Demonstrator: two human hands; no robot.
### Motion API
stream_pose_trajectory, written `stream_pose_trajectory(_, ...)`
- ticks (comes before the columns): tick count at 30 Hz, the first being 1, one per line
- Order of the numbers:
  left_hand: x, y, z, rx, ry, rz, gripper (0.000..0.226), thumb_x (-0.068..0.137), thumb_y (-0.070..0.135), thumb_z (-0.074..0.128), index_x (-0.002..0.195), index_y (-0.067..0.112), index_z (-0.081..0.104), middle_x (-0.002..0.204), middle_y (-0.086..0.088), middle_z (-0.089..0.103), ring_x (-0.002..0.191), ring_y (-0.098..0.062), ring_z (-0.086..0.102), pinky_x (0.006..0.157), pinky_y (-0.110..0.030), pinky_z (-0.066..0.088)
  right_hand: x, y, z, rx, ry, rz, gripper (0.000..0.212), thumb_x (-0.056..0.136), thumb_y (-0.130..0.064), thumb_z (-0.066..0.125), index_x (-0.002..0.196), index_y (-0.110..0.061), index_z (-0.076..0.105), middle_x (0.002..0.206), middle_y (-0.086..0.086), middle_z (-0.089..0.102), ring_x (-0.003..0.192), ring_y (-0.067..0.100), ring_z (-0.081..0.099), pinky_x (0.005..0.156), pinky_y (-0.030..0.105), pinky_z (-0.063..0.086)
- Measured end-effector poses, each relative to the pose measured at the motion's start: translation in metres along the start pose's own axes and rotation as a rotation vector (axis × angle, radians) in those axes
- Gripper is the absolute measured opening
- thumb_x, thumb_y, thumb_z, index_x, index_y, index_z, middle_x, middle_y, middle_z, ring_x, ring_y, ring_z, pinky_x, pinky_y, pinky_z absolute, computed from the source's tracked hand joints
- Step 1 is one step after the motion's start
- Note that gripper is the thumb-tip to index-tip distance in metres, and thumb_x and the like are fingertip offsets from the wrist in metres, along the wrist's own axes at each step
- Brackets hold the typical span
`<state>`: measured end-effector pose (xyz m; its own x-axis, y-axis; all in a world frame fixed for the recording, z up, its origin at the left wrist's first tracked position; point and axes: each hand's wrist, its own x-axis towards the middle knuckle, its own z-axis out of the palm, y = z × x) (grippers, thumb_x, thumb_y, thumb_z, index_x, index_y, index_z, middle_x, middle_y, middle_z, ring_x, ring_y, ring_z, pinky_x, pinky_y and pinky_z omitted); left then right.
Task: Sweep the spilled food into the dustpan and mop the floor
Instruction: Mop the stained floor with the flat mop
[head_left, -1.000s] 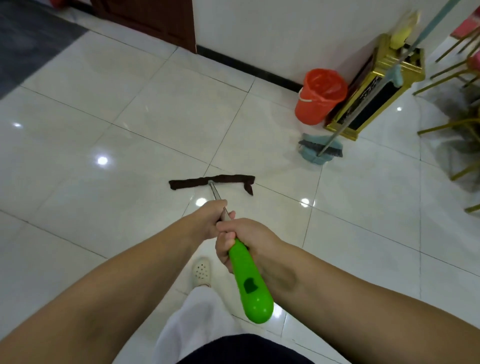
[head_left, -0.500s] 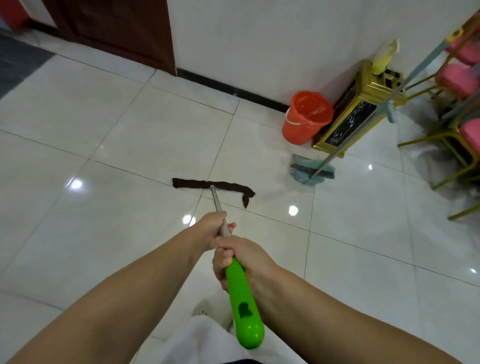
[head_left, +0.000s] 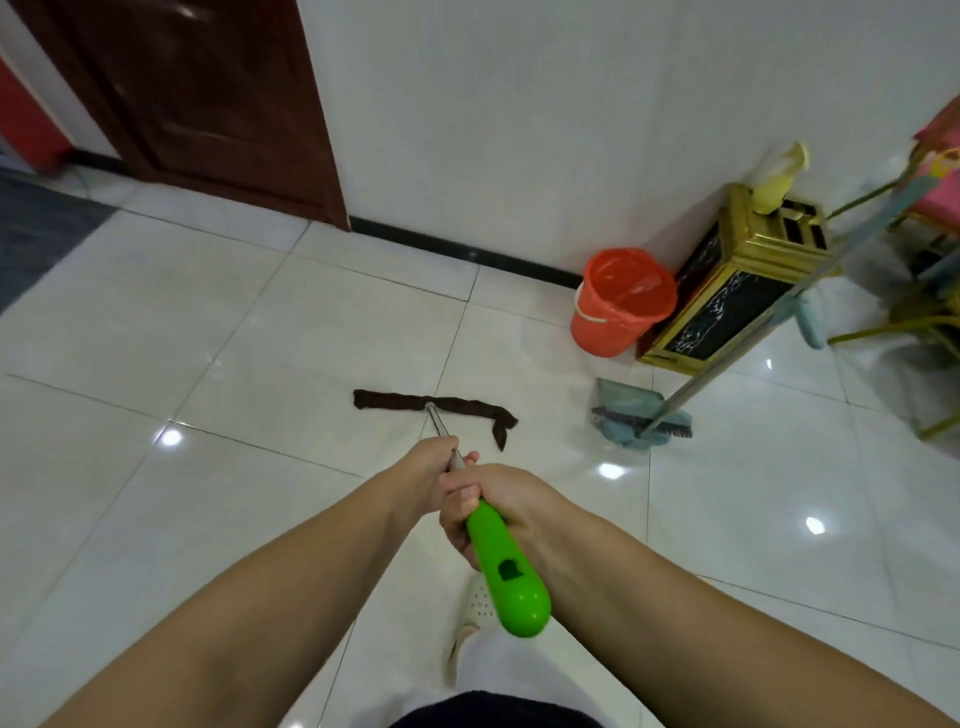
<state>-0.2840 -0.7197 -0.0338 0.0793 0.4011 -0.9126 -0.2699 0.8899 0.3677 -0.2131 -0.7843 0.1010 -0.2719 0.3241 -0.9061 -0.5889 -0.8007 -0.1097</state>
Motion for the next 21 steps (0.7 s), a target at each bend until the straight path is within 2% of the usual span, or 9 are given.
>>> stream_pose_trajectory(2,0.011,0.025,0.017,-0.039,-0.020,0.006,0.036,0.101,0.026,0.037,0.130,0.005,0.039,0.078,-0.008,0.057,0.060,-0.012,0.051,0.045,-0.025,0.047,0.005,-0.035,0.005,-0.063,-0.004,0.038,0.034,0.096,0.000,0.044,0.069,-0.018,0.049,0.032,-0.003,0.038,0.019,0.004,0.033,0.023,0.011,0.028)
stream_pose_trajectory(6,0.034,0.069,0.036,-0.125,-0.021,0.018,0.020,0.101,0.020,0.037,0.113,0.004,0.040,0.075,-0.009,0.052,0.059,-0.013,0.047,0.048,-0.025,0.047,0.022,-0.093,0.020,-0.182,0.011,0.099,0.033,0.094,0.002,0.045,0.068,-0.017,0.051,0.033,-0.001,0.037,0.020,0.006,0.034,0.023,0.010,0.027)
stream_pose_trajectory(10,0.051,0.109,0.036,-0.207,-0.022,0.017,0.017,0.101,0.022,0.038,0.106,0.006,0.039,0.072,-0.007,0.047,0.058,-0.012,0.046,0.038,-0.016,0.047,0.042,-0.130,0.050,-0.287,0.015,0.114,0.030,0.094,0.001,0.045,0.069,-0.015,0.048,0.034,-0.001,0.036,0.021,0.005,0.034,0.023,0.010,0.027)
stream_pose_trajectory(13,0.065,0.148,0.033,-0.225,0.000,0.037,0.020,0.101,0.024,0.038,0.104,0.004,0.041,0.073,-0.007,0.048,0.060,-0.012,0.046,0.047,-0.025,0.048,0.057,-0.155,0.079,-0.251,0.013,0.091,0.029,0.093,0.003,0.046,0.073,-0.017,0.051,0.036,0.000,0.037,0.021,0.006,0.034,0.024,0.010,0.028)
stream_pose_trajectory(17,0.086,0.197,0.018,-0.249,-0.014,0.049,0.018,0.101,0.021,0.037,0.096,0.005,0.043,0.079,-0.008,0.048,0.063,-0.012,0.048,0.055,-0.025,0.045,0.074,-0.179,0.122,-0.183,0.009,0.069,0.028,0.095,0.002,0.047,0.081,-0.022,0.053,0.035,-0.001,0.039,0.020,0.005,0.033,0.024,0.010,0.029)
stream_pose_trajectory(21,0.107,0.258,-0.015,-0.242,-0.037,0.043,0.019,0.100,0.023,0.039,0.105,0.006,0.045,0.077,-0.008,0.048,0.062,-0.012,0.048,0.056,-0.024,0.045,0.101,-0.192,0.183,-0.176,0.003,0.040,0.026,0.094,0.002,0.048,0.074,-0.014,0.053,0.040,-0.004,0.041,0.021,0.004,0.033,0.024,0.011,0.029)
